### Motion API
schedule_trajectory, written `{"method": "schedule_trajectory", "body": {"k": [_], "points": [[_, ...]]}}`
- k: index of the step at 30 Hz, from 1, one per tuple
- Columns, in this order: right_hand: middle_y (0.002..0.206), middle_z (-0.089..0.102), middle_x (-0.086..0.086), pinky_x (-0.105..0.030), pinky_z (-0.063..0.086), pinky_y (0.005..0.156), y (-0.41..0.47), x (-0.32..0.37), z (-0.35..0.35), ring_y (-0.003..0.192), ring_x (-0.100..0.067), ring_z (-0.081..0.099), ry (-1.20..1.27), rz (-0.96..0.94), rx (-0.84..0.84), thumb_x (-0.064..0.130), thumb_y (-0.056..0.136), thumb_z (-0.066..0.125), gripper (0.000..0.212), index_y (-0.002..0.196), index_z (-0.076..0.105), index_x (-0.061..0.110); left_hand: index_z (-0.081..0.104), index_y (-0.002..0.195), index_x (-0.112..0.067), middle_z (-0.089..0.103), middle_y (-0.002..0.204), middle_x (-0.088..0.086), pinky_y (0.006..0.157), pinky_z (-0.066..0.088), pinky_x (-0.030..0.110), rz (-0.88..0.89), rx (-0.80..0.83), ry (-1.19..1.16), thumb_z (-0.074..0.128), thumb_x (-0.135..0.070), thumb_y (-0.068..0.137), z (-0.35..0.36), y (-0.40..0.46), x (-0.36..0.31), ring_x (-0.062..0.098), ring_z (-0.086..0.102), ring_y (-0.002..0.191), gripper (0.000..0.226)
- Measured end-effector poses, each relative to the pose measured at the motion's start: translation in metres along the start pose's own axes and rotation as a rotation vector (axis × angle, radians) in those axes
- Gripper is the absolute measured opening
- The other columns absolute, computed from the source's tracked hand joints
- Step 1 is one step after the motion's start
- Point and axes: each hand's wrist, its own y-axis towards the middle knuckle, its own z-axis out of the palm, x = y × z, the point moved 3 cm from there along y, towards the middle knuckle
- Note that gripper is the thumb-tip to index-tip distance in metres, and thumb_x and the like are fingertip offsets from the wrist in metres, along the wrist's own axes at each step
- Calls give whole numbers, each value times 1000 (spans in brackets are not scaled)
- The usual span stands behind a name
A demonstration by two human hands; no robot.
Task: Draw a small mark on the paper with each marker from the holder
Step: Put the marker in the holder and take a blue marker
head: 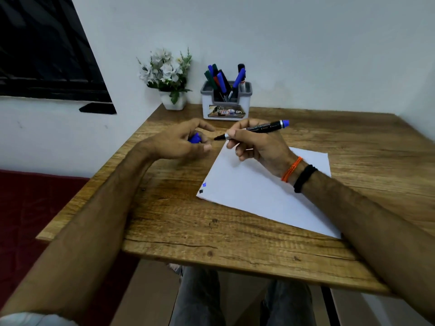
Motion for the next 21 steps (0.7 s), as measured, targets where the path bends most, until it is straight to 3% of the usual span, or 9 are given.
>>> {"method": "schedule_trajectory", "body": {"k": [2, 6, 10, 15, 21], "points": [[81, 72, -11, -22, 50, 52, 1, 2, -6, 55, -12, 60, -16, 1, -37, 14, 89, 68, 7, 93, 67, 8, 46, 120, -22, 72, 99, -7, 80, 47, 29, -11, -61, -17, 59, -18, 95, 2, 1, 3, 3, 63, 84, 29], [94, 74, -17, -22, 51, 53, 2, 2, -16, 57, -14, 63, 64, 37, -37, 18, 92, 63, 8, 94, 68, 12, 49, 104, -10, 71, 99, 2, 63, 47, 17, 76, -194, -92, 50, -5, 98, 8, 4, -4, -1, 56, 65, 8], [102, 74, -17, -22, 53, 57, 5, 3, -24, 65, -14, 66, 161, 49, 5, 23, 85, 55, 29, 106, 70, 10, 64, 98, -19, 67, 88, 2, 73, 50, 18, 136, -304, -143, 56, -5, 95, 4, 8, -8, 4, 62, 77, 17], [81, 69, -5, -21, 54, 63, 8, 4, -28, 67, -9, 62, 201, 20, -66, 14, 99, 48, 25, 107, 71, 7, 67, 111, -9, 66, 89, 0, 70, 55, 22, 183, -388, -299, 64, -2, 89, 6, 6, -13, 6, 65, 76, 24], [74, 64, -3, -22, 52, 63, 7, 5, -27, 64, -11, 59, 99, -7, -97, 16, 98, 54, 22, 105, 74, 11, 67, 97, -11, 68, 86, 0, 64, 53, 21, 181, -420, -356, 66, -4, 87, 8, 6, -16, 5, 65, 71, 12]]}}
